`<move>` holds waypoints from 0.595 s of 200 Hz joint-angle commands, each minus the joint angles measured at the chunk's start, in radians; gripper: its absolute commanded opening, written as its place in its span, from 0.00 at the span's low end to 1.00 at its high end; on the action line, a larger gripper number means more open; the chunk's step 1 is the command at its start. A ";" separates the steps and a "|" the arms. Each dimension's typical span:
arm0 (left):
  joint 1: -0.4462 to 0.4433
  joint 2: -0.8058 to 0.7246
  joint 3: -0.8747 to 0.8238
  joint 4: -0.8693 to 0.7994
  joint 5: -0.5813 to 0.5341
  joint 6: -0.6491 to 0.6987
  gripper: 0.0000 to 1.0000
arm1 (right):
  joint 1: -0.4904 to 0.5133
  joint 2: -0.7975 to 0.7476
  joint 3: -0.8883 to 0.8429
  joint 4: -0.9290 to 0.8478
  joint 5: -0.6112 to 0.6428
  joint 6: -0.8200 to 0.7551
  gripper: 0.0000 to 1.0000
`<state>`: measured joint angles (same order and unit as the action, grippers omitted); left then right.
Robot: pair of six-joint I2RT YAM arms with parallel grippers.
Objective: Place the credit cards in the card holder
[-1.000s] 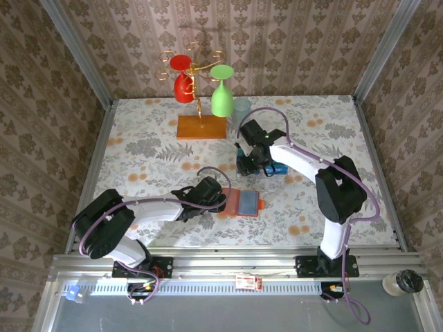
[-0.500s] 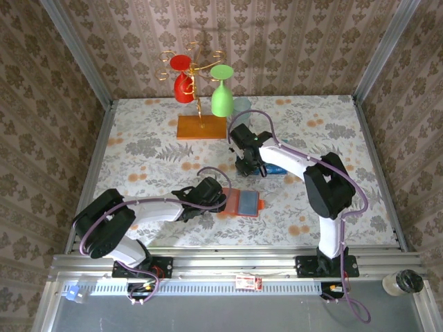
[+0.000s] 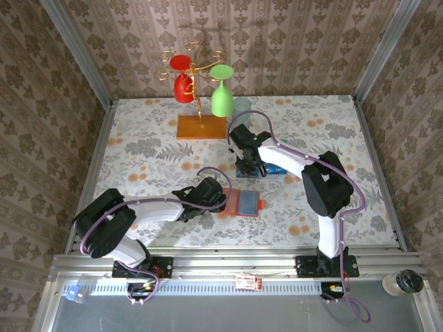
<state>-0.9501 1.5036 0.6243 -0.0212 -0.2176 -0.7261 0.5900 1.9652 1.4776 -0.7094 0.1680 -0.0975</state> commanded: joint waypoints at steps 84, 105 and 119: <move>-0.019 0.032 -0.003 0.015 0.036 -0.025 0.73 | 0.001 0.011 -0.011 -0.039 -0.050 -0.044 0.08; -0.019 0.032 -0.003 0.015 0.035 -0.024 0.73 | -0.005 0.007 -0.013 -0.039 -0.037 -0.040 0.05; -0.020 0.031 -0.003 0.014 0.035 -0.025 0.73 | -0.013 0.006 -0.010 -0.039 -0.026 -0.038 0.03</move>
<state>-0.9554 1.5043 0.6243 -0.0204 -0.2256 -0.7330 0.5873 1.9629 1.4776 -0.7086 0.1455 -0.1467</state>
